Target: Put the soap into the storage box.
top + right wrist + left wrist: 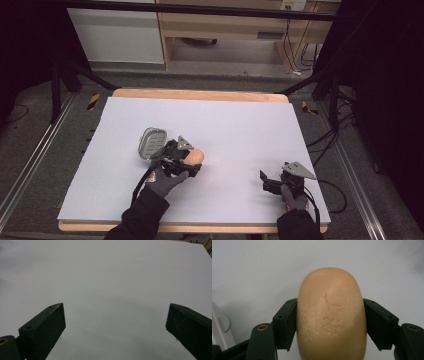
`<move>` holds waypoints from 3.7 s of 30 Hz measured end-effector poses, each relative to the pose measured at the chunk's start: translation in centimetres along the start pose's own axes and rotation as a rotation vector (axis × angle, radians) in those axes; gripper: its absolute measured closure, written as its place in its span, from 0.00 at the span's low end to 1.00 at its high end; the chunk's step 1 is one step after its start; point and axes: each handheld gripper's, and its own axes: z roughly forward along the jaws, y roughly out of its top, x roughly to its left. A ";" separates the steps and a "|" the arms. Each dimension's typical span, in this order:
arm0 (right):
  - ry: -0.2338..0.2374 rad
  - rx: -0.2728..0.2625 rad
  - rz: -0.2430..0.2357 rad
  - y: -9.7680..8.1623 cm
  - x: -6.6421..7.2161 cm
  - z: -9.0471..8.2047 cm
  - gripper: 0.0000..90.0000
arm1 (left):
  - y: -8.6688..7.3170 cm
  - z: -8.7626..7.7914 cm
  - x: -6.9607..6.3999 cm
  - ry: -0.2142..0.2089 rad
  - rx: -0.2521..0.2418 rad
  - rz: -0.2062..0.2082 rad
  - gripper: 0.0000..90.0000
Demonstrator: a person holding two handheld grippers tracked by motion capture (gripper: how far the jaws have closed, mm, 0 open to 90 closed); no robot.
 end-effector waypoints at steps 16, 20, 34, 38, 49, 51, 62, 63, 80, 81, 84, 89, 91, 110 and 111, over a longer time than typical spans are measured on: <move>0.002 0.003 0.004 0.0 0.0 0.0 0.03 | -0.6 -1.8 2.5 0.050 -0.023 -0.047 0.36; 0.001 0.003 0.004 0.0 0.0 0.0 0.03 | -0.7 -2.4 3.1 0.065 -0.029 -0.056 0.36; 0.002 0.005 0.005 0.0 0.0 0.0 0.03 | -0.7 -3.5 5.3 0.115 -0.052 -0.106 0.36; -0.001 0.004 0.003 0.0 0.0 0.0 0.03 | -0.7 -3.7 6.1 0.132 -0.053 -0.122 0.36; 0.004 0.005 0.006 0.0 0.0 0.0 0.03 | -0.5 -4.1 8.0 0.169 -0.069 -0.168 0.36; 0.002 0.003 0.006 0.0 0.0 0.0 0.03 | -0.7 -4.0 8.3 0.169 -0.080 -0.187 0.36; -0.002 0.005 0.003 0.0 0.0 0.0 0.03 | -1.6 -3.9 9.8 0.193 -0.070 -0.218 0.36; -0.002 0.004 0.002 0.0 0.0 0.0 0.03 | -1.6 -3.8 9.9 0.195 -0.072 -0.224 0.36; -0.002 0.005 0.002 0.0 0.0 0.0 0.03 | -2.4 -2.6 10.9 0.208 -0.051 -0.249 0.36; -0.002 0.005 0.002 0.0 0.0 0.0 0.03 | -2.4 -2.5 10.9 0.209 -0.052 -0.251 0.36; -0.002 0.005 0.002 0.0 0.0 0.0 0.03 | -2.5 -2.3 11.0 0.209 -0.042 -0.253 0.36; 0.002 0.007 0.005 0.0 0.1 0.0 0.03 | -2.7 -1.8 11.1 0.212 -0.036 -0.258 0.36; -0.001 0.006 0.002 0.0 0.0 0.0 0.03 | -2.8 -1.8 11.1 0.215 -0.037 -0.263 0.36; 0.001 0.007 0.004 0.0 0.1 0.0 0.03 | -3.1 -1.6 10.9 0.225 -0.061 -0.261 0.28; 0.001 0.007 0.003 0.0 0.1 0.0 0.03 | -3.1 -1.7 11.0 0.223 -0.057 -0.259 0.28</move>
